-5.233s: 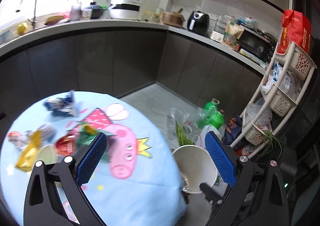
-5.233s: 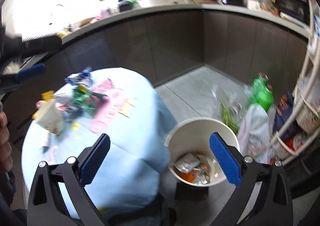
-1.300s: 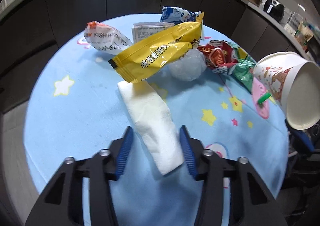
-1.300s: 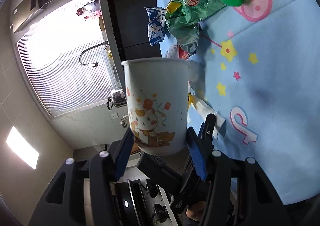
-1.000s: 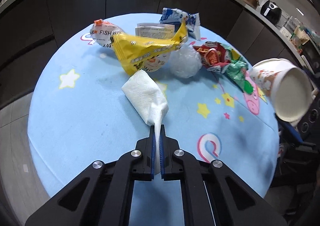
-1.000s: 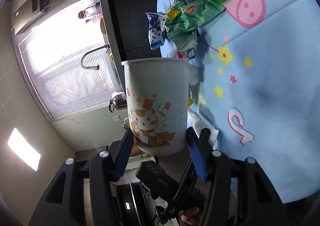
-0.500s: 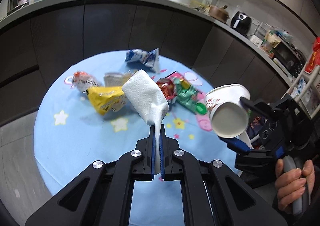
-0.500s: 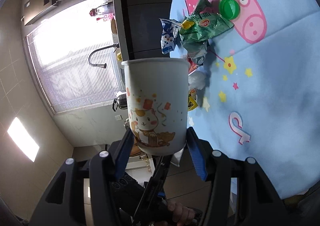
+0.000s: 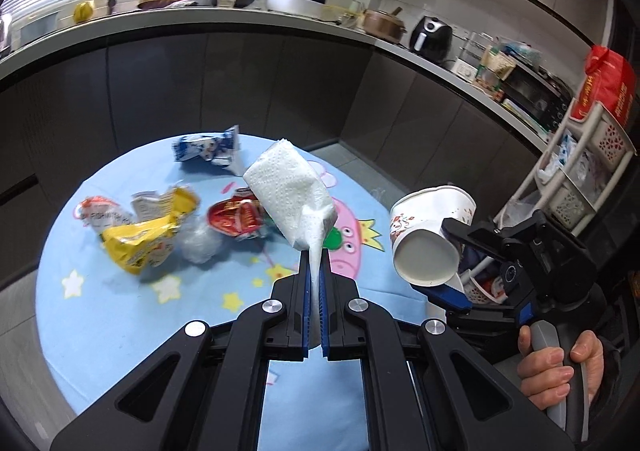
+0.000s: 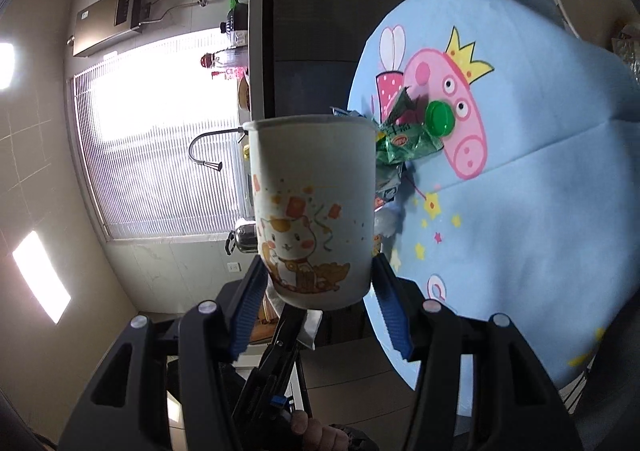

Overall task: Collect trash
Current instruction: 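Carry the tissue and cup to the white bin and release both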

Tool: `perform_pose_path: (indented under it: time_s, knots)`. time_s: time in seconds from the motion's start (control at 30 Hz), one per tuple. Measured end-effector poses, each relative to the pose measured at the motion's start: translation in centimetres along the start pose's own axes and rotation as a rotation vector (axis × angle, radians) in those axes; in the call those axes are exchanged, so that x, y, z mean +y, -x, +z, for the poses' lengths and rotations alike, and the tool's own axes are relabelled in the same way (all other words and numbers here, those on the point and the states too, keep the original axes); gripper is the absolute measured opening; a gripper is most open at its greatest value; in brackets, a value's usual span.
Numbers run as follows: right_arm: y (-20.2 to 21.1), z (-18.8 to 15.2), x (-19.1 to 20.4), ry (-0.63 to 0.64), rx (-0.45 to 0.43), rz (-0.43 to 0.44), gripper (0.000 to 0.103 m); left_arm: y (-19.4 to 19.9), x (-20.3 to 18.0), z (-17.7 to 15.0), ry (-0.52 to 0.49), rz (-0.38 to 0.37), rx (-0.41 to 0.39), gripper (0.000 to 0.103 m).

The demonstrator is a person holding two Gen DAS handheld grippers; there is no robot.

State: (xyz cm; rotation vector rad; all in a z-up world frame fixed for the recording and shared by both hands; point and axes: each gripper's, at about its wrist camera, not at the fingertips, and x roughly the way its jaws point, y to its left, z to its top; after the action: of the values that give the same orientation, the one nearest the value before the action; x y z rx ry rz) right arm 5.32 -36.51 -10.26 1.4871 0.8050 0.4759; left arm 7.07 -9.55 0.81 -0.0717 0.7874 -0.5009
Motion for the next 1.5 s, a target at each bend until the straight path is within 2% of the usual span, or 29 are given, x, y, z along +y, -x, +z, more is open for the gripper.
perform_pose_path:
  time_s: [0.43,0.73,1.13,1.5]
  knots:
    - [6.3,2.3,-2.5,-0.055,-0.143,0.050,0.054,-4.4,-6.8,1.0,-0.119,-0.078,0.060,0.003]
    - [10.1,4.2,-4.7,-0.092,-0.236,0.036,0.054,-7.6,-11.0,1.3,-0.174,-0.135,0.105,0.003]
    - [14.9,6.9,-9.9,-0.138,-0.366,-0.062,0.054,-13.4,-16.4,1.2,-0.227,-0.201,0.197,0.003]
    - [15.7,9.6,-14.8,-0.142,-0.399,-0.253,0.054,-19.5,-20.1,0.5,-0.281,-0.218,0.272,0.003]
